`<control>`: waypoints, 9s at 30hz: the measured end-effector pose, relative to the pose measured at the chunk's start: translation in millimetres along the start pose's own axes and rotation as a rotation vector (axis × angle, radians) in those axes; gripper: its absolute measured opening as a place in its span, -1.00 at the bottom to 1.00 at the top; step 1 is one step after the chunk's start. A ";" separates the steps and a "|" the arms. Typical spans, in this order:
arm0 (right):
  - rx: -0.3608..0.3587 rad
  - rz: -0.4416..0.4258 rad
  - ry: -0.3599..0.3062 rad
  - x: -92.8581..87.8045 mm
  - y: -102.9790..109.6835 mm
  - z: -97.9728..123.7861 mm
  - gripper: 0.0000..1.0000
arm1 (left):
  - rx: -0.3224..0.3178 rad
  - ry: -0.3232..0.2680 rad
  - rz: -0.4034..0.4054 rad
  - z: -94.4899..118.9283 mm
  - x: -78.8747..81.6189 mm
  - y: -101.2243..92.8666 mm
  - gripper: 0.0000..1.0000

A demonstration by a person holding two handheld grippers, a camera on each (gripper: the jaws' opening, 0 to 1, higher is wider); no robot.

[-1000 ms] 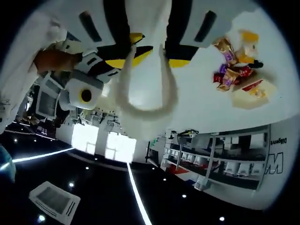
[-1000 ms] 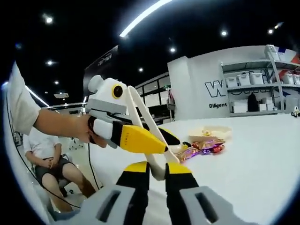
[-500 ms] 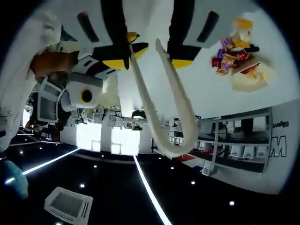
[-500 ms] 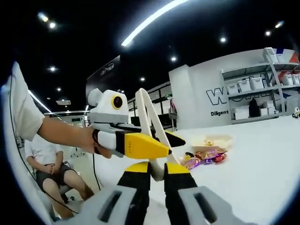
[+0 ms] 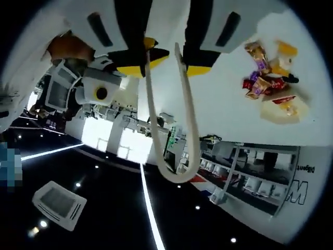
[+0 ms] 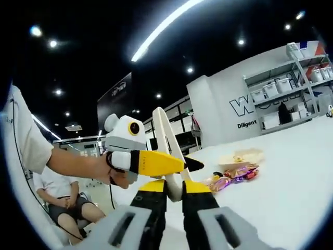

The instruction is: Place the target food into the container with the food tongs after gripping and lifting it, then release it inside without dropping or visibly crushing the food.

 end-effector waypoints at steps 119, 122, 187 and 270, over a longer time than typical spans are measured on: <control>-0.306 0.070 0.142 -26.6 -72.4 58.6 0.06 | 0.355 0.044 -0.325 -80.7 28.5 188.9 -0.47; -0.307 0.075 0.145 -26.0 -72.5 59.2 0.06 | 0.346 0.046 -0.331 -80.2 28.4 187.8 -0.47; -0.298 0.115 0.211 -26.0 -69.9 45.2 -0.02 | 0.721 0.057 -0.188 -34.6 54.1 287.1 -0.49; -0.330 0.111 0.150 -7.3 -69.9 56.9 -0.01 | 0.309 0.178 -0.122 -89.5 24.2 180.9 -0.47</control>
Point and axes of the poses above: the point that each gripper's makers call its tool centre point, and the gripper's own axes: z roughly backward along the fingers, y roughly to its left, x roughly out of its top, the point moved 6 cm from there along z, roughly backward along the fingers, and after that the axes turned 5 degrees about y, right-handed, at the moved point
